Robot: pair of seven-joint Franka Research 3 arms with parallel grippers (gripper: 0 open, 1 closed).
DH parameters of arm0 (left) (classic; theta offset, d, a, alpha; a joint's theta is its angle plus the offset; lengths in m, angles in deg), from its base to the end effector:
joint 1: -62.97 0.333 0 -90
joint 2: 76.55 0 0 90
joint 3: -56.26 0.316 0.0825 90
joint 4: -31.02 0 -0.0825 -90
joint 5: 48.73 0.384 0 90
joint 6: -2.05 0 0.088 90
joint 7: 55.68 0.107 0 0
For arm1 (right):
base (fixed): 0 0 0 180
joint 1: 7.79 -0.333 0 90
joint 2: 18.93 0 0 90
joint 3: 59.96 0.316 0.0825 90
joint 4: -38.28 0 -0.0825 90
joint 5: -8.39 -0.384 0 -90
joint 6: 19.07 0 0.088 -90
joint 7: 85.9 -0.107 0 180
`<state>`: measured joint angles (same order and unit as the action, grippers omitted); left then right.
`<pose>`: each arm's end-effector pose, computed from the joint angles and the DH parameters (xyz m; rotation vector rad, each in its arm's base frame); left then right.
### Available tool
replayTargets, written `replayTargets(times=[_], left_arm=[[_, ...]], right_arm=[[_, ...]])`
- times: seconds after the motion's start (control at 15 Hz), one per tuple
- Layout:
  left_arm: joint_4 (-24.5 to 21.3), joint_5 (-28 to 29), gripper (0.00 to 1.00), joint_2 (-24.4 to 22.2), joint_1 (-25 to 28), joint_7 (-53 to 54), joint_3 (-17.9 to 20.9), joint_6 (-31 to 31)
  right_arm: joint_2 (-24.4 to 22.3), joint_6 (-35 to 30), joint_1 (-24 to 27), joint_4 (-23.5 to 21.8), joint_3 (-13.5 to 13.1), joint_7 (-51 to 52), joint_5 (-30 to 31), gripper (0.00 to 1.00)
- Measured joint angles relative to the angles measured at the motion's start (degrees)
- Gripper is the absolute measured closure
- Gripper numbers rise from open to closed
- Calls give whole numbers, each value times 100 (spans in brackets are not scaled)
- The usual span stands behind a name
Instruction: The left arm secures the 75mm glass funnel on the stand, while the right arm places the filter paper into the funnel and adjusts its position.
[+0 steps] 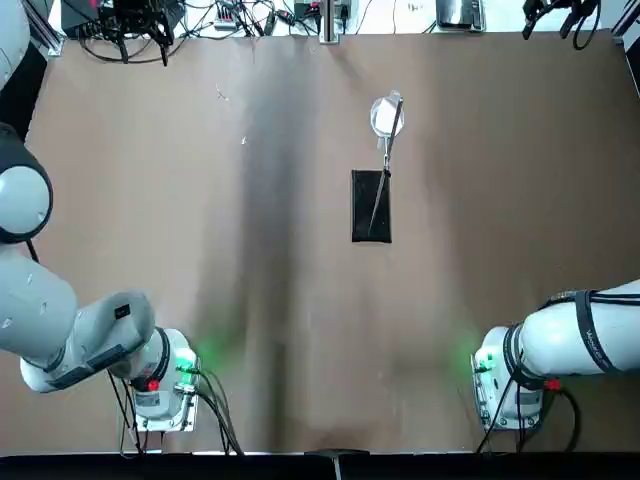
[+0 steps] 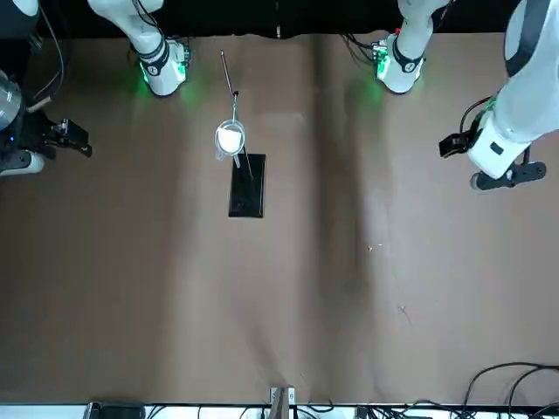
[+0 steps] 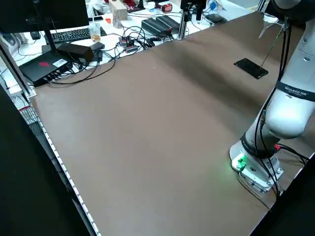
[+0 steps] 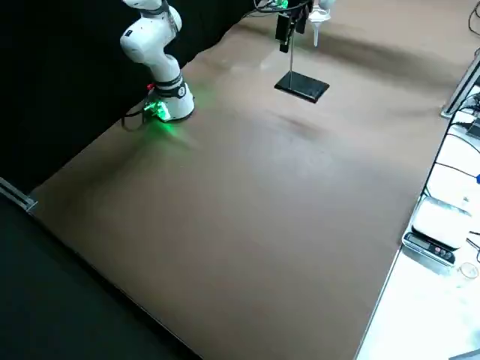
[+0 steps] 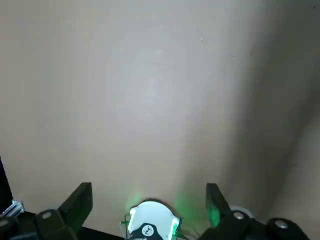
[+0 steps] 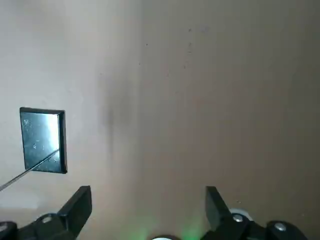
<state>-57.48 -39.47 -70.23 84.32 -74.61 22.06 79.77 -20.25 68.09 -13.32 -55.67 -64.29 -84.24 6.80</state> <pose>0.5488 -0.0881 0.5703 -2.9433 -0.1656 0.3580 0.5398 0.0139 0.6007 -3.1072 -0.0778 0.1484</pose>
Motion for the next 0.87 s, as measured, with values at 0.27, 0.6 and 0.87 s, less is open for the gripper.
replayTargets(times=[0.27,0.6,0.87], left_arm=[[38,-54,0,-8,-293,52,500,189],[-54,-647,0,-359,-1512,562,2110,316],[-254,-752,0,-641,-1622,623,2245,407]], right_arm=[[0,0,2,0,6,-6,0,0],[0,0,-2,0,13,-3,1,0],[0,7,-1,1,11,-3,1,0]])
